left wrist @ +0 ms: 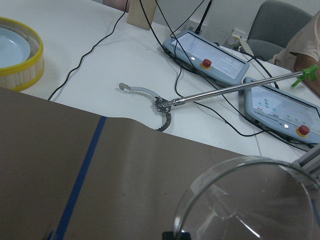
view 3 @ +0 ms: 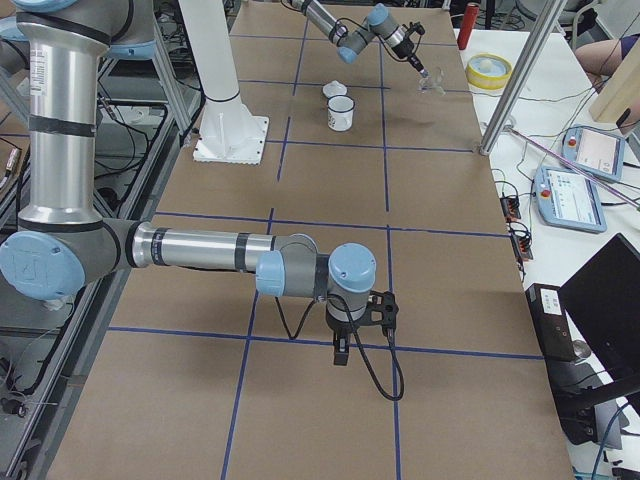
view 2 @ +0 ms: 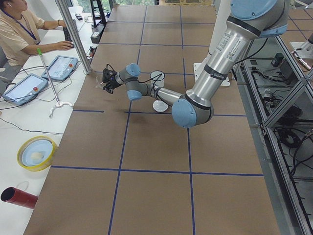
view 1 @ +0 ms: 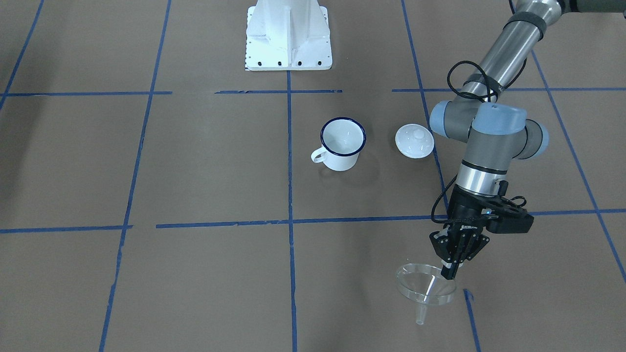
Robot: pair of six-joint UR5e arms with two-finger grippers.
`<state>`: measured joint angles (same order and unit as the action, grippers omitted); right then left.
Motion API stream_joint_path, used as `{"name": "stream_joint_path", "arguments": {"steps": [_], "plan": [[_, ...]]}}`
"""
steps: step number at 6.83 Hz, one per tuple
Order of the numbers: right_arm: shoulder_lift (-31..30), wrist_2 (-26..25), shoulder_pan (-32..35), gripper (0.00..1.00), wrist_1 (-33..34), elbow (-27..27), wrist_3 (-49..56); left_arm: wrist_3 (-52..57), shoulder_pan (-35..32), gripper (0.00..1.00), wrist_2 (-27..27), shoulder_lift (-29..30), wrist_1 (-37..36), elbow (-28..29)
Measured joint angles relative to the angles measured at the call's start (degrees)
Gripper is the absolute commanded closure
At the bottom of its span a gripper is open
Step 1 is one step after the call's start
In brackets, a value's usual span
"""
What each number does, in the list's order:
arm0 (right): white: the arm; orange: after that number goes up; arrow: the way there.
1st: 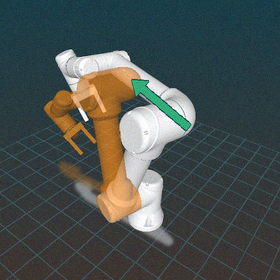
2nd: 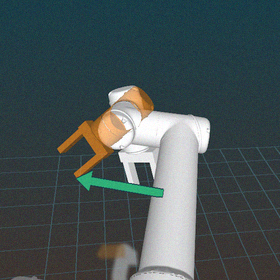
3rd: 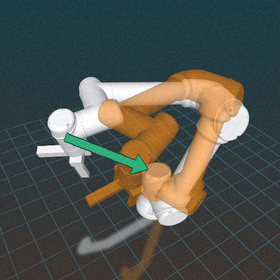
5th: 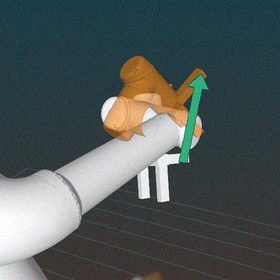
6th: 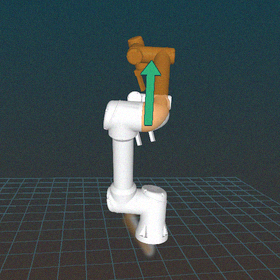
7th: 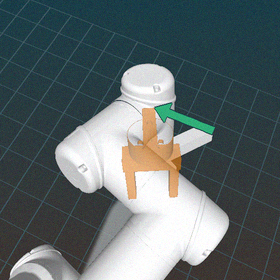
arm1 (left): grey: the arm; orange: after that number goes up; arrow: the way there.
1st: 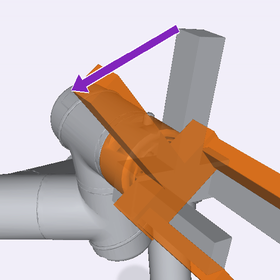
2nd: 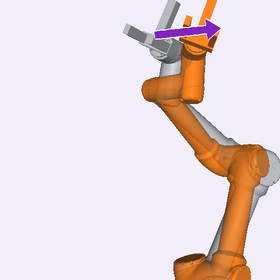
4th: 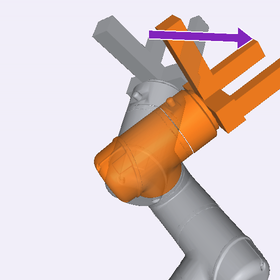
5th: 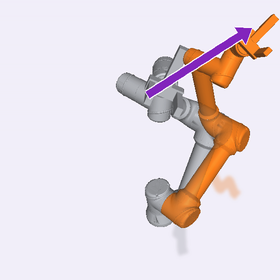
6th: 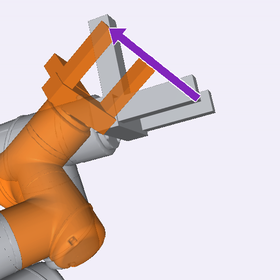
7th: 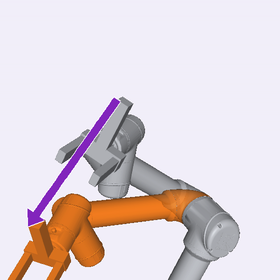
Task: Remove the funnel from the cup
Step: 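Lower the funnel onto the table farther from the robot and release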
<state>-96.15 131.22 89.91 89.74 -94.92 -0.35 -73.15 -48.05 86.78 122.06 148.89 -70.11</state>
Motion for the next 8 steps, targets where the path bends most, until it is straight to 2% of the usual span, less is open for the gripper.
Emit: {"name": "stream_joint_path", "arguments": {"steps": [3,4,5,6,7,8], "plan": [[0.0,0.0,0.0,0.0,0.0,0.0,0.0,0.14,3.18,1.0,-0.63,-0.43,1.86,1.89],[0.0,0.0,0.0,0.0,0.0,0.0,0.0,0.18,3.79,0.88,-0.59,-0.47,1.91,2.62],[0.0,0.0,0.0,0.0,0.0,0.01,0.0,0.21,4.31,0.22,-0.57,-0.49,1.92,3.05],[0.0,0.0,0.0,0.0,0.0,0.03,0.0,0.26,4.63,0.16,-0.54,-0.5,1.93,3.35],[0.0,0.0,0.0,0.0,0.0,0.03,0.0,0.26,4.75,0.05,-0.5,-0.53,1.91,3.5],[0.0,0.0,0.0,0.0,0.0,0.03,0.0,0.26,4.74,0.03,-0.39,-0.56,1.74,3.02]]}}
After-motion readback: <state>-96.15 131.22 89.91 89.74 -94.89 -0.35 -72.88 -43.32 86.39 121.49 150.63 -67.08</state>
